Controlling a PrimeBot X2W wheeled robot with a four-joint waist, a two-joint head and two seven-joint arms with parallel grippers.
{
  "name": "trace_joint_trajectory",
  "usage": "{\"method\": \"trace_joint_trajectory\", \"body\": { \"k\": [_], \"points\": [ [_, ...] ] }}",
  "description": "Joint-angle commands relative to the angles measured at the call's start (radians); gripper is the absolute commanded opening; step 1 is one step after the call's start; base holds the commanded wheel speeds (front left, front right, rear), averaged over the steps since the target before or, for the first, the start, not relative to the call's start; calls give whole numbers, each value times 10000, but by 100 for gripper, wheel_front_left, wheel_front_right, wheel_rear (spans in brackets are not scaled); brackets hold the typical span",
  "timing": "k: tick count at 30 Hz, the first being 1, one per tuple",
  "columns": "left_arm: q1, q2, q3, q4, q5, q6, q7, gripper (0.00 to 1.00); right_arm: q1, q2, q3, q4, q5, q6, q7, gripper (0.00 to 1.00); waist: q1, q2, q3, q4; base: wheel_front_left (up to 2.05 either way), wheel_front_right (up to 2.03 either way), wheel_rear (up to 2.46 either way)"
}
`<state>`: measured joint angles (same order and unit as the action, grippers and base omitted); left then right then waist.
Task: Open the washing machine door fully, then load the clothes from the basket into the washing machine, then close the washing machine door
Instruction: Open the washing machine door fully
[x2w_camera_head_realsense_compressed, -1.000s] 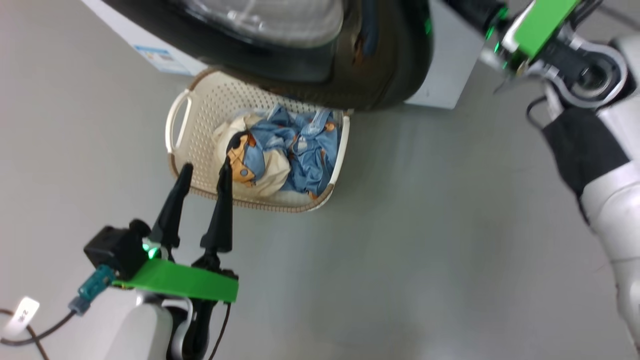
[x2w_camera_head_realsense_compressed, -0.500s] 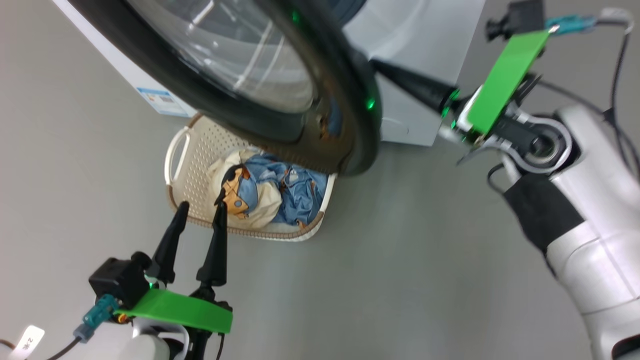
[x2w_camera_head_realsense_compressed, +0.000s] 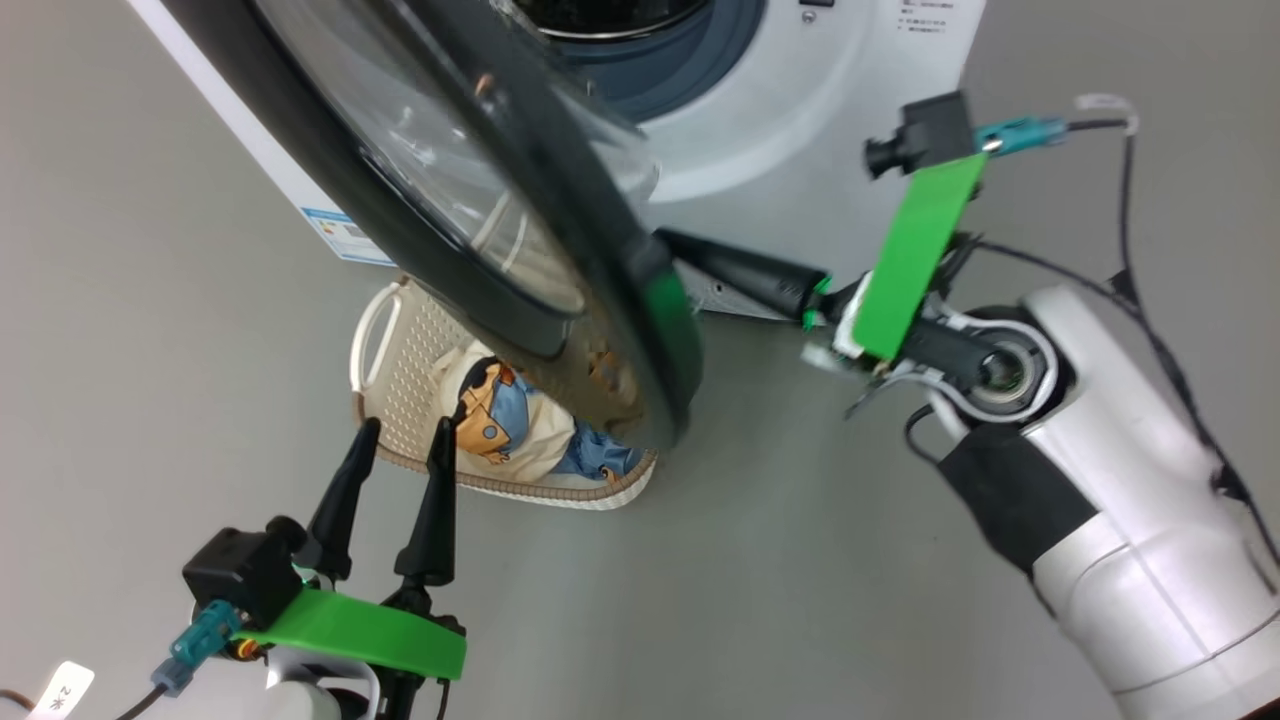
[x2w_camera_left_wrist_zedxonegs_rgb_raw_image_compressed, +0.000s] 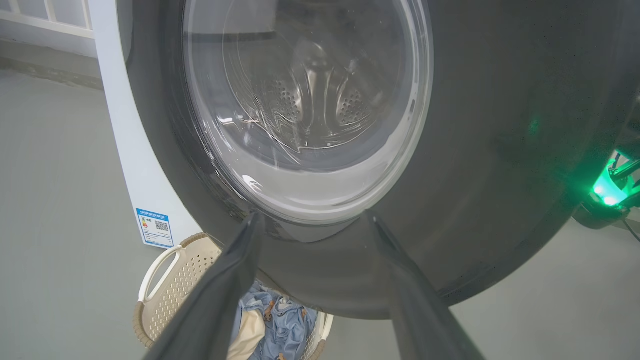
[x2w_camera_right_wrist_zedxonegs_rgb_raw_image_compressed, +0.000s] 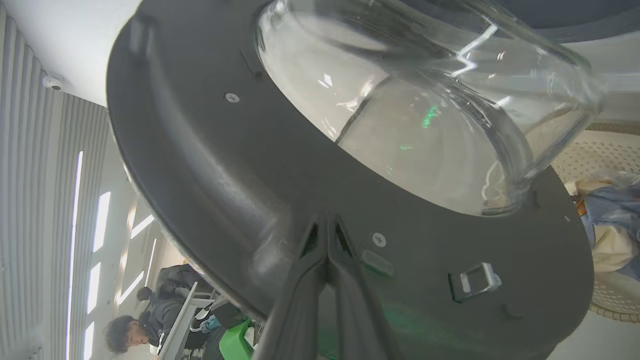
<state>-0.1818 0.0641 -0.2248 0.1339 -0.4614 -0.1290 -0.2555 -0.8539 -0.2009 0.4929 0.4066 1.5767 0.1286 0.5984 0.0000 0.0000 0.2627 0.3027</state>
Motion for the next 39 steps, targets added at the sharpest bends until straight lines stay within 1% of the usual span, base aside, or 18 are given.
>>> {"method": "trace_joint_trajectory", "body": {
  "k": [1,12,17,20,21,22,23,24,25,26,33,39],
  "points": [
    [44,225,355,-198,54,-17,-63,100,271,464,254,-383,-2,21,134,0,0,0,-62,68,0,0,0],
    [86,217,389,-208,43,-17,-63,100,606,1069,915,-422,-32,21,414,0,0,0,-114,327,0,0,0],
    [89,231,403,-197,30,-17,-63,100,675,1164,974,-442,-11,21,358,0,0,0,-164,338,0,0,0],
    [123,262,457,-174,20,-17,-63,100,727,1075,976,-439,-170,21,213,0,0,0,-252,249,0,0,0],
    [131,282,460,-153,14,-17,-63,100,767,1002,971,-443,-261,21,101,8,0,0,-297,207,0,0,0],
    [133,308,440,-127,-2,-17,-63,100,831,908,957,-429,-372,21,-68,27,0,0,-353,170,0,0,0],
    [130,346,406,-90,-30,-17,-63,100,915,792,955,-415,-488,21,-245,40,0,0,-404,136,0,0,0],
    [123,417,365,-31,-27,-17,-63,100,1033,681,949,-421,-559,21,-418,45,0,0,-460,94,0,0,0],
    [137,529,399,80,-60,-17,-63,100,1349,442,907,-400,-634,21,-771,100,0,0,-606,-36,0,0,0],
    [137,529,399,80,-60,-17,-63,100,1349,442,907,-400,-634,21,-771,100,0,0,-606,-36,0,0,0],
    [311,910,542,207,-164,-17,-63,100,2498,-591,906,-374,-854,21,-1755,100,0,0,-977,-569,0,0,0],
    [618,1093,702,197,-188,-17,-63,100,3256,-1255,992,-307,-1062,21,-2791,100,0,0,-1302,-1032,0,0,0]
  ]
}}
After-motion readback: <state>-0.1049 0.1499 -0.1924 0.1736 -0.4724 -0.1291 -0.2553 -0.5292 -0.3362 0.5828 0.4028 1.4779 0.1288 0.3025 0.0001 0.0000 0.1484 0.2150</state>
